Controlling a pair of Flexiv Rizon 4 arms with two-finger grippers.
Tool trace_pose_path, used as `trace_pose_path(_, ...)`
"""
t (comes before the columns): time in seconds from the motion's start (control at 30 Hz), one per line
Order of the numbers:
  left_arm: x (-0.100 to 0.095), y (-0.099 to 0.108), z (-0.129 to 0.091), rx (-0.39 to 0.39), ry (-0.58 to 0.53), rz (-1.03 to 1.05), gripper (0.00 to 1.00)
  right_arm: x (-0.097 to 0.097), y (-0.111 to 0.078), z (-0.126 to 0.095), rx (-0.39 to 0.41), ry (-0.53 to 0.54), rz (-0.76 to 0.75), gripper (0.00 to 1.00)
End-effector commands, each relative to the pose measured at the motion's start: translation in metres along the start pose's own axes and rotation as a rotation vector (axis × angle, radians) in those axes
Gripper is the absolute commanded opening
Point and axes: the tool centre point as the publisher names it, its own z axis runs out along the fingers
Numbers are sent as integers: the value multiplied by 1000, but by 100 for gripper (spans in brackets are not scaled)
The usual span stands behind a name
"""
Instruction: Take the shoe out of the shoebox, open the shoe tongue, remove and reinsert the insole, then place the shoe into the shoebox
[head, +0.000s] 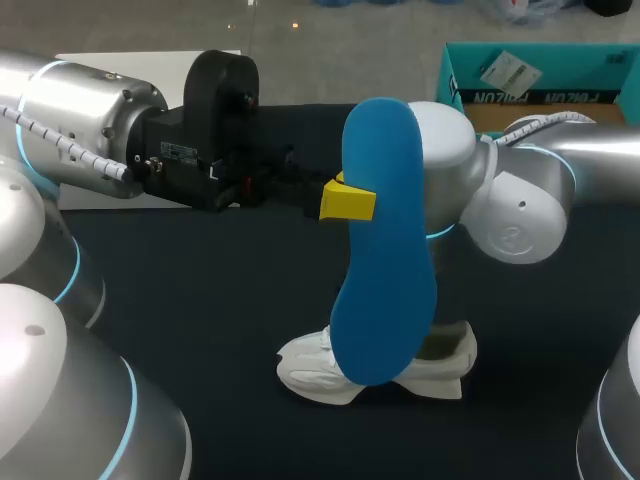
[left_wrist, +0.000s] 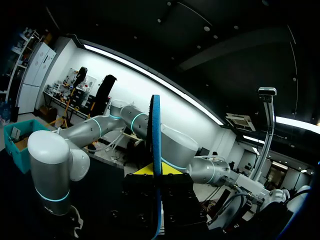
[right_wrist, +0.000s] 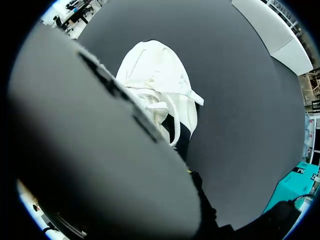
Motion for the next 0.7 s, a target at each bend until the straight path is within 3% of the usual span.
trace_pose_path(0.03,0,0,0,-3,-2,-1,0,2,-3,1,-5,-3,-1,0)
trace_pose_path(0.13,0,0,0,-3,-2,-1,0,1,-2,-2,-1,15,32,0)
trace_pose_path(0.23,0,0,0,-3,-2,-1,0,0,10,-18,78,10,166,0)
trace_pose_path(0.33,0,0,0,-3,-2,-1,0,-7,13,-35,32,74,385,0)
trace_pose_path(0.4,0,0,0,-3,-2,-1,0,-11,11,-39,-43,200,532,0)
trace_pose_path(0.47,0,0,0,-3,-2,-1,0,-9,14,-43,-38,209,662,0)
trace_pose_path(0.7,0,0,0,-3,-2,-1,0,1,26,-48,-199,307,1007,0)
